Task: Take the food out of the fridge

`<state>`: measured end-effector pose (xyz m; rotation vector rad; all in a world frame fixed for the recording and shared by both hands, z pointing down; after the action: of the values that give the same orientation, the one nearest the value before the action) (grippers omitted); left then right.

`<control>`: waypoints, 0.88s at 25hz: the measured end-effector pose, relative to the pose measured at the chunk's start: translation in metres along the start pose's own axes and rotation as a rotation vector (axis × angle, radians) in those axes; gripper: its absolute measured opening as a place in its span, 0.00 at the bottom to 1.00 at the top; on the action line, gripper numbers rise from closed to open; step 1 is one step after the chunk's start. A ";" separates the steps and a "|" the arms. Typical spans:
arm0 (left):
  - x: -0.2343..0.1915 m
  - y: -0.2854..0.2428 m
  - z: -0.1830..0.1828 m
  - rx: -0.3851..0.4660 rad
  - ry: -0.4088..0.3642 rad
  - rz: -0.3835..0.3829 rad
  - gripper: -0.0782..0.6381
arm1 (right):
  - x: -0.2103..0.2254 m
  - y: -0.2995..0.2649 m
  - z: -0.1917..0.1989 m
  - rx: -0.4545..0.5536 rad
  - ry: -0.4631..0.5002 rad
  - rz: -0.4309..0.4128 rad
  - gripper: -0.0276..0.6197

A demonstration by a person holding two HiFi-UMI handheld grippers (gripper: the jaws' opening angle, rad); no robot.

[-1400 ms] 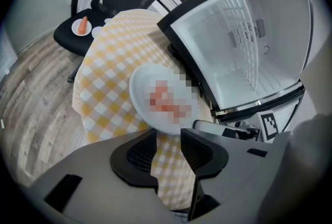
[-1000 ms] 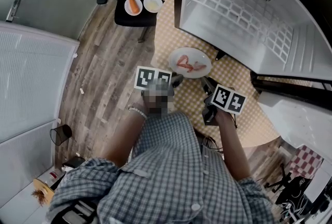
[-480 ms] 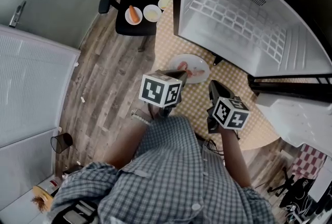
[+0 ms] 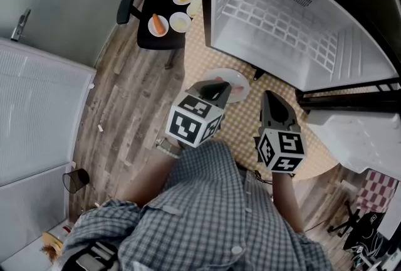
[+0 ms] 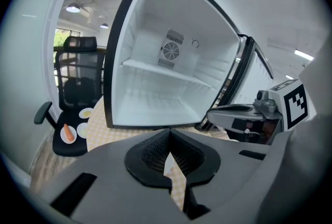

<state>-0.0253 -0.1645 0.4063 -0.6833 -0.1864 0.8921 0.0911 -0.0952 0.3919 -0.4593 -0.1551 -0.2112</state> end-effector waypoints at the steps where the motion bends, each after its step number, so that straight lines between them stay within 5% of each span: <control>1: 0.002 0.004 -0.005 0.021 -0.020 -0.004 0.12 | -0.002 0.003 -0.005 0.017 0.010 -0.003 0.06; 6: 0.011 0.020 -0.029 0.118 -0.125 -0.027 0.12 | -0.006 0.015 -0.022 0.081 0.034 -0.019 0.06; 16: 0.029 0.025 -0.041 0.160 -0.152 0.014 0.12 | -0.008 0.032 -0.046 0.104 0.222 0.055 0.06; 22: 0.032 0.026 -0.042 0.163 -0.170 0.021 0.12 | -0.005 0.034 -0.045 0.114 0.178 0.040 0.06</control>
<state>-0.0040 -0.1484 0.3534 -0.4592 -0.2553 0.9749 0.0988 -0.0852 0.3369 -0.3285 0.0160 -0.2014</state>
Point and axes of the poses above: the fingertips, and each gripper's own axes: y backward along the fingers, x to its right, z out of its underside, the point moved 4 cm from there along y, backward along the fingers, and after that the axes turned 13 degrees about -z, right-handed, at the moved point
